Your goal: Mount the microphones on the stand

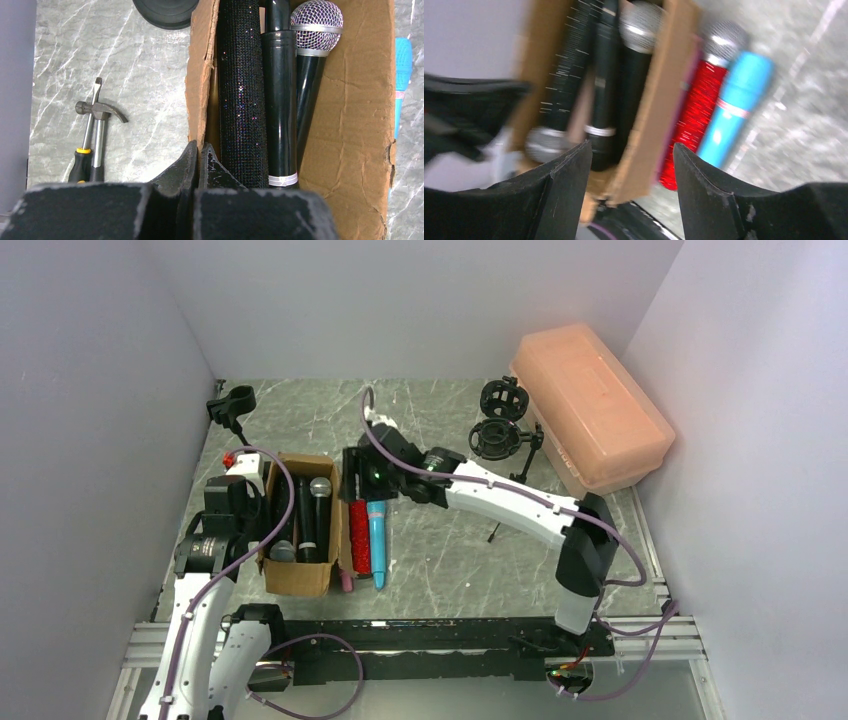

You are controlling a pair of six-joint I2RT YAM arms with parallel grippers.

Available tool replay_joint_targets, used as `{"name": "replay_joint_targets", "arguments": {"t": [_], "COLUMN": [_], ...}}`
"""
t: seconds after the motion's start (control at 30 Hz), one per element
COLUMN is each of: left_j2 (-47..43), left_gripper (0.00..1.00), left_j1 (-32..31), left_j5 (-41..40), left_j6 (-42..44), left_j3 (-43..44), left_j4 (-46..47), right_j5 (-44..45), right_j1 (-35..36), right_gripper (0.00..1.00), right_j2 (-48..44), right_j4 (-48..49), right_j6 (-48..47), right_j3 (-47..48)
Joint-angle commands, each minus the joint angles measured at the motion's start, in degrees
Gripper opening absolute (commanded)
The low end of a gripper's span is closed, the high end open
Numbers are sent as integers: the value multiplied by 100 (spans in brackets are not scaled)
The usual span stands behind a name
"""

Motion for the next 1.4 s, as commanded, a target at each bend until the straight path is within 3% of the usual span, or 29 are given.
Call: {"name": "replay_joint_targets", "arguments": {"t": [0.0,0.13,0.37,0.83,1.1,1.37], "left_j2": [-139,-148,-143,-232,-278,-291], "left_gripper": [0,0,0,0,0,0], "left_j1": [3,3,3,3,3,3], "left_j5": [2,-27,4,244,376,480], "left_j6": [-9,-7,-7,-86,-114,-158], "left_j3": [393,404,502,392,459,494], "left_j4": [341,355,312,404,408,392], "right_j5": [-541,-1442,-2078,-2617,-2495,-2083], "right_j1": [104,182,297,444,445,480], "right_gripper": [63,63,62,62,61,48], "right_j2": [145,939,2202,3016,3276,3301], "right_j4": [63,81,-305,173,207,324], "right_j6": [26,280,557,1150,1390,1446], "right_j3": [883,1692,3148,3449,3476,3509]}}
